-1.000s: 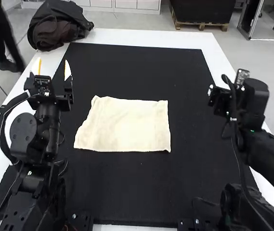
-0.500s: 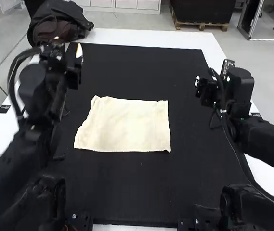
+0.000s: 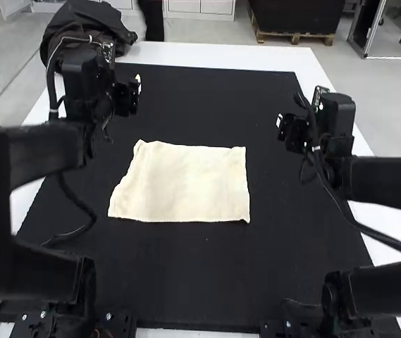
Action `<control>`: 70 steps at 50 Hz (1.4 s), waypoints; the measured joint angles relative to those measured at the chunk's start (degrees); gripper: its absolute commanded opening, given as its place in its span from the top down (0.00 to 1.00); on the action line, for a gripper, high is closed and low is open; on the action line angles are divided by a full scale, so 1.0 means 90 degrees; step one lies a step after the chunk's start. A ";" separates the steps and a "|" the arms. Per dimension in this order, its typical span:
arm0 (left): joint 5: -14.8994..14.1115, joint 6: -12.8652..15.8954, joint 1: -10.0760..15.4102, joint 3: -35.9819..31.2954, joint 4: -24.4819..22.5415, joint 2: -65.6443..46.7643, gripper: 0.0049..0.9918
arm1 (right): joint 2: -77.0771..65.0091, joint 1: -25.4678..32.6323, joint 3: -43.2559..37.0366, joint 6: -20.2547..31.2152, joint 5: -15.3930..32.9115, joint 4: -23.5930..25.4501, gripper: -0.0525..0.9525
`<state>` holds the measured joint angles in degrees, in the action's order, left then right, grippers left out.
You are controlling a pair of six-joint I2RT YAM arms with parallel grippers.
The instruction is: Fold the towel.
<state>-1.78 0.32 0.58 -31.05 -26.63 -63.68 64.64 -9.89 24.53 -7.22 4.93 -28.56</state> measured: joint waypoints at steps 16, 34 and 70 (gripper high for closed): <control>-0.0522 -0.0272 -0.0532 -0.0731 -0.0032 -0.1717 0.11 | 0.1105 0.0000 0.0359 -0.0039 -0.0257 -0.0508 0.04; -0.0894 -0.0311 -0.0580 -0.1749 -0.0063 -0.3266 0.10 | 0.2567 -0.0002 0.1253 -0.0083 -0.0525 -0.0658 0.04; -0.1817 -0.0593 -0.0736 -0.2841 0.0692 -0.4573 0.09 | 0.4379 -0.0678 0.2684 -0.0600 -0.1059 -0.0716 0.04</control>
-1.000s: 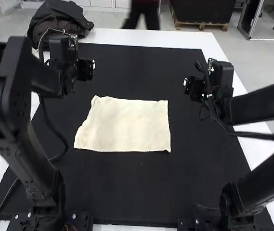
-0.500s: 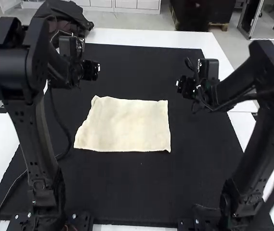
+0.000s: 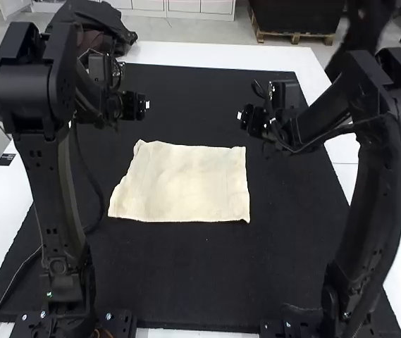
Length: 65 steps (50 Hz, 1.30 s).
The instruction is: Fold the towel.
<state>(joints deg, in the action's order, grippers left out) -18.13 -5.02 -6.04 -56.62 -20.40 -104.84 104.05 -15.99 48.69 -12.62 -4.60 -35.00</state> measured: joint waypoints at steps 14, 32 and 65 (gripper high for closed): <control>-0.0138 -0.0095 0.0007 -0.0061 -0.0061 -0.0087 0.09 | 0.0578 0.0250 0.0155 -0.0282 -0.0527 0.0143 0.04; -0.0163 -0.0170 0.0007 -0.0112 -0.0143 -0.0418 0.09 | 0.1022 0.0391 0.0670 -0.0505 -0.0976 0.0257 0.04; -0.0209 -0.0172 0.0007 -0.0112 -0.0262 -0.0612 0.09 | 0.1756 0.0189 0.0685 -0.0699 -0.1076 0.0255 0.04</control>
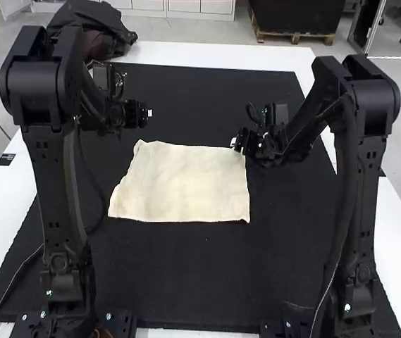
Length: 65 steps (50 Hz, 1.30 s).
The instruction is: Fold the towel.
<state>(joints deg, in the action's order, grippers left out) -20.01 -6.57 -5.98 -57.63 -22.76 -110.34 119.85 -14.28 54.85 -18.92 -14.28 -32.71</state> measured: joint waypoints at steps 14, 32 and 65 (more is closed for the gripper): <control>-0.0061 -0.0027 0.0000 0.0000 0.0000 -0.0002 0.09 | 0.0070 -0.0119 0.0095 -0.0063 -0.0005 -0.0007 0.04; -0.0160 -0.0044 -0.0002 0.0015 -0.0010 0.0000 0.09 | 0.0175 -0.0138 0.0189 -0.0163 0.0058 0.0019 0.35; -0.0401 -0.0090 -0.0070 0.0323 -0.0202 -0.0151 0.09 | 0.0347 -0.0282 0.0289 -0.0493 -0.0114 0.0270 0.95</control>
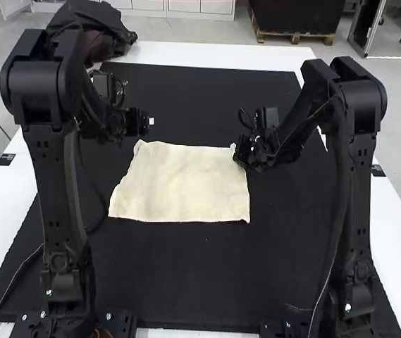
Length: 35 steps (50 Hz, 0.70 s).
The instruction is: Fold the towel.
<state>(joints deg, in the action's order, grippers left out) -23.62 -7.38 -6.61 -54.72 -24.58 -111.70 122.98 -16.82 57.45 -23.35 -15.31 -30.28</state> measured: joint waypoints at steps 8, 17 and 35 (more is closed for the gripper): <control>-0.0165 -0.0100 -0.0321 0.0002 0.0073 -0.0172 0.09 | 0.0002 0.0000 -0.0005 -0.0002 -0.0027 -0.0005 0.95; -0.0231 -0.0119 -0.0478 0.0036 0.0090 -0.0177 0.09 | 0.0000 0.0000 -0.0005 -0.0002 -0.0051 -0.0007 0.95; -0.0459 -0.0117 -0.0474 0.0355 0.0095 -0.0185 0.09 | 0.0002 0.0000 -0.0005 0.0000 -0.0095 -0.0010 0.95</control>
<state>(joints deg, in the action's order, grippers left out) -27.75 -8.43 -10.87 -51.53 -23.73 -113.36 123.00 -16.82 57.41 -23.35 -16.16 -30.37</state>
